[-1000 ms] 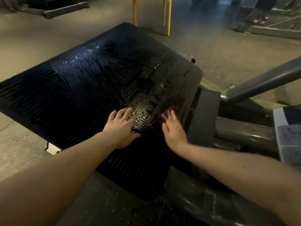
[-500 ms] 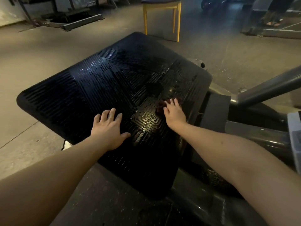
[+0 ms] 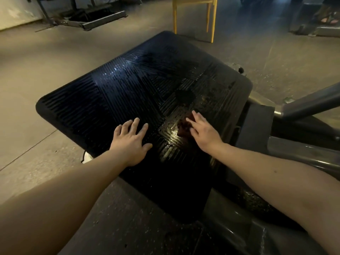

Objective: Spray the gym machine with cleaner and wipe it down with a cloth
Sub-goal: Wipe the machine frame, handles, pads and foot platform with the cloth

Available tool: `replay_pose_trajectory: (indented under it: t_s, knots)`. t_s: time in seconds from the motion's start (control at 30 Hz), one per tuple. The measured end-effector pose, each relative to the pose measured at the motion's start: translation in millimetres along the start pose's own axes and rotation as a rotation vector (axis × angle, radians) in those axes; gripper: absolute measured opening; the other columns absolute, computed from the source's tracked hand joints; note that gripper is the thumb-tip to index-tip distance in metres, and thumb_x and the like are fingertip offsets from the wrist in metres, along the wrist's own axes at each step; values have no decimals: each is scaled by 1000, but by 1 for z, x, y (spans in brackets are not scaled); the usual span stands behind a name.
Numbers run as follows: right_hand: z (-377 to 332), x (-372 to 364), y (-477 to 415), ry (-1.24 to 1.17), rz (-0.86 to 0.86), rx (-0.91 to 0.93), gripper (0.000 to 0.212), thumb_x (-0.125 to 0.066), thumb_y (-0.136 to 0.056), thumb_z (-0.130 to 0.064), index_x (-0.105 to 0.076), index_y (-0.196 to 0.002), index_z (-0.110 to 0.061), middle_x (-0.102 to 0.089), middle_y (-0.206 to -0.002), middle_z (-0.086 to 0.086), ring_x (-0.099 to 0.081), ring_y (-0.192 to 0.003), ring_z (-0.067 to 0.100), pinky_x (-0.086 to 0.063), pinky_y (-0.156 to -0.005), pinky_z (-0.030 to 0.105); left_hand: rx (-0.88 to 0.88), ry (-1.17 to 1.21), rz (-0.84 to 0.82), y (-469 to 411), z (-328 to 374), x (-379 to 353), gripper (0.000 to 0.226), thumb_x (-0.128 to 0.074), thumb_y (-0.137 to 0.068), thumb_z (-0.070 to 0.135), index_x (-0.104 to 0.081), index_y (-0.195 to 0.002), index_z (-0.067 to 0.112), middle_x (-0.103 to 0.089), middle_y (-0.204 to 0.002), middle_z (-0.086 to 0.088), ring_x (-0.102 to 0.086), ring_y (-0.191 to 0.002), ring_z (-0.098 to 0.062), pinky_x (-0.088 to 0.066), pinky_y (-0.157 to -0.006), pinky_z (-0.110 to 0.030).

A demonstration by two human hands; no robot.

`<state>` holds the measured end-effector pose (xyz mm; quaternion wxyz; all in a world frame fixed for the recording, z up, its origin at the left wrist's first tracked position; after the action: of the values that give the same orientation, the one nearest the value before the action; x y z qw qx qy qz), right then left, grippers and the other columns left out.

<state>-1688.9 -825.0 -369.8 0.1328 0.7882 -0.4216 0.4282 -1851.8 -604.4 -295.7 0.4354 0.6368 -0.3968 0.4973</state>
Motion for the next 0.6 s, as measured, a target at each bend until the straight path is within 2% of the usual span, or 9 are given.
replay_pose_trajectory:
  t_s: [0.1,0.17,0.23,0.33,0.4,0.47,0.53,0.6]
  knots:
    - [-14,-9,5,-21,-46,-39,56,-42,-109,-44,-35,-160,-23,1,-173,-6,9,-159,21,2,-128,43,-18,9,11,4,-1,0,76,-34,-104,63,-3,-165,32,9,-173,-4,12,-158,-28,3,-127,-49]
    - [-16,-10,11,-26,-54,-37,63,-48,-105,-52,-33,-160,-25,2,-173,-8,10,-159,18,1,-124,39,-25,25,42,15,-3,-5,74,-36,-105,59,-7,-166,29,7,-173,-4,10,-158,-27,3,-128,-49]
    - [-21,-8,13,-71,-6,-78,56,-54,-104,-46,-44,-155,-25,-9,-172,-9,2,-159,15,-10,-125,40,-28,34,67,32,-10,-10,74,-38,-104,58,-10,-165,28,5,-173,-4,9,-159,-27,4,-128,-50]
    - [-35,-19,25,-136,115,-93,37,-58,-104,-23,-62,-140,-17,-32,-166,-3,-17,-157,16,-23,-126,44,-25,20,88,56,-24,-18,74,-36,-104,61,-10,-165,30,4,-173,-3,7,-158,-27,4,-128,-51]
    - [-52,-37,50,-166,137,2,35,-63,-98,-10,-66,-133,-8,-45,-159,3,-28,-154,20,-26,-126,51,-4,34,102,69,-36,-21,72,-34,-104,61,-9,-165,31,5,-173,-2,8,-158,-26,6,-128,-50]
    - [-74,-54,91,-163,83,177,38,-62,-92,-6,-68,-129,-7,-50,-155,4,-34,-153,20,-24,-127,48,26,63,132,77,-47,-23,70,-35,-104,60,-12,-165,32,3,-173,-2,8,-158,-26,6,-128,-50]
    - [-103,-67,133,-160,-6,410,35,-60,-90,-4,-70,-124,-7,-51,-154,6,-33,-153,18,-19,-129,42,39,80,154,79,-54,-24,69,-37,-104,59,-15,-164,34,-1,-173,-2,5,-158,-26,4,-127,-50]
    - [-123,-80,163,-146,-131,624,29,-57,-95,-1,-71,-120,-7,-51,-154,8,-29,-155,19,-17,-129,43,45,91,154,80,-60,-22,69,-39,-104,57,-16,-164,34,-2,-172,-2,2,-157,-27,1,-127,-49]
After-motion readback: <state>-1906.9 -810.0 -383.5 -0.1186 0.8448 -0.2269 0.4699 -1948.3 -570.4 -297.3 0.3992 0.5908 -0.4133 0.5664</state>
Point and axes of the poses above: each hand's wrist, its own y-axis away from the middle knuckle, its own x-axis out of the back of the hand, z = x × y, the point moved 2 cm from there along -y, towards the middle knuckle
